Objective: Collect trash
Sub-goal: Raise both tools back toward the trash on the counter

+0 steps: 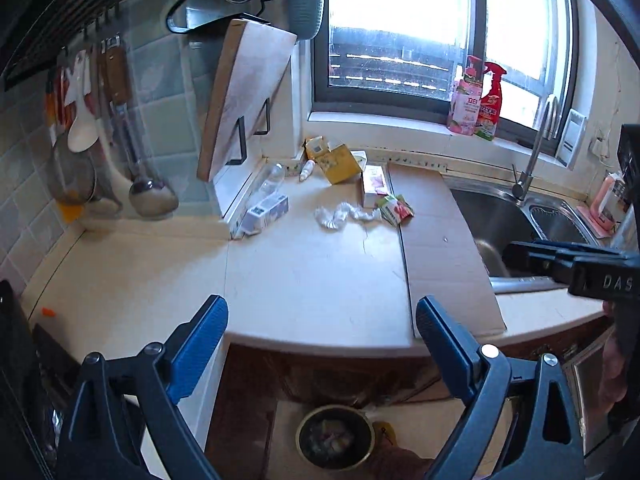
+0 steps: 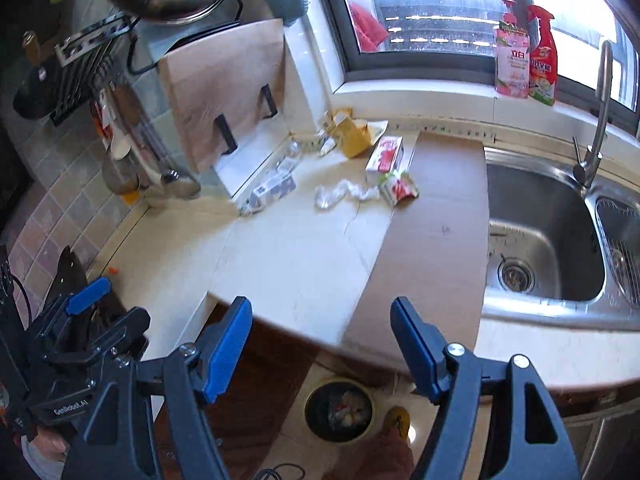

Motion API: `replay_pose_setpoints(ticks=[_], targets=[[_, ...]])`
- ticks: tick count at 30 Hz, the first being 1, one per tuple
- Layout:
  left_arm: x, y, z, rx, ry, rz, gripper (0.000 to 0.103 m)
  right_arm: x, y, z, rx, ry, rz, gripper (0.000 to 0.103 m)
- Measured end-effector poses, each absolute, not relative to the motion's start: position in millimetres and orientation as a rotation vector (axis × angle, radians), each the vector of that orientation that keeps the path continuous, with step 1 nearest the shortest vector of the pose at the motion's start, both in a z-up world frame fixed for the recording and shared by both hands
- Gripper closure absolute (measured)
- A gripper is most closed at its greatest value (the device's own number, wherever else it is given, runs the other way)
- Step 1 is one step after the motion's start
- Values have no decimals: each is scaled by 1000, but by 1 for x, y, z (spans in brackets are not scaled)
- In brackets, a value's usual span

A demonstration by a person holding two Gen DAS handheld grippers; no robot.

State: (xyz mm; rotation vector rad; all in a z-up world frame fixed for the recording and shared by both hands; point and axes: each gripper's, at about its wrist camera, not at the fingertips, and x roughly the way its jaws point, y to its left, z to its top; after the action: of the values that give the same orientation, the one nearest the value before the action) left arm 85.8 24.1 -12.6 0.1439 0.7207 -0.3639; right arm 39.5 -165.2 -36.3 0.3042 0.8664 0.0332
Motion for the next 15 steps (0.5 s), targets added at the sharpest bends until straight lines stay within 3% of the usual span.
replay_pose_setpoints(ticks=[6, 15], targets=[[172, -25, -29, 132, 795, -347, 9, 120, -219, -47, 292, 902, 35, 31], [302, -97, -89, 156, 947, -308, 9, 233, -272, -110, 268, 1015, 73, 32]])
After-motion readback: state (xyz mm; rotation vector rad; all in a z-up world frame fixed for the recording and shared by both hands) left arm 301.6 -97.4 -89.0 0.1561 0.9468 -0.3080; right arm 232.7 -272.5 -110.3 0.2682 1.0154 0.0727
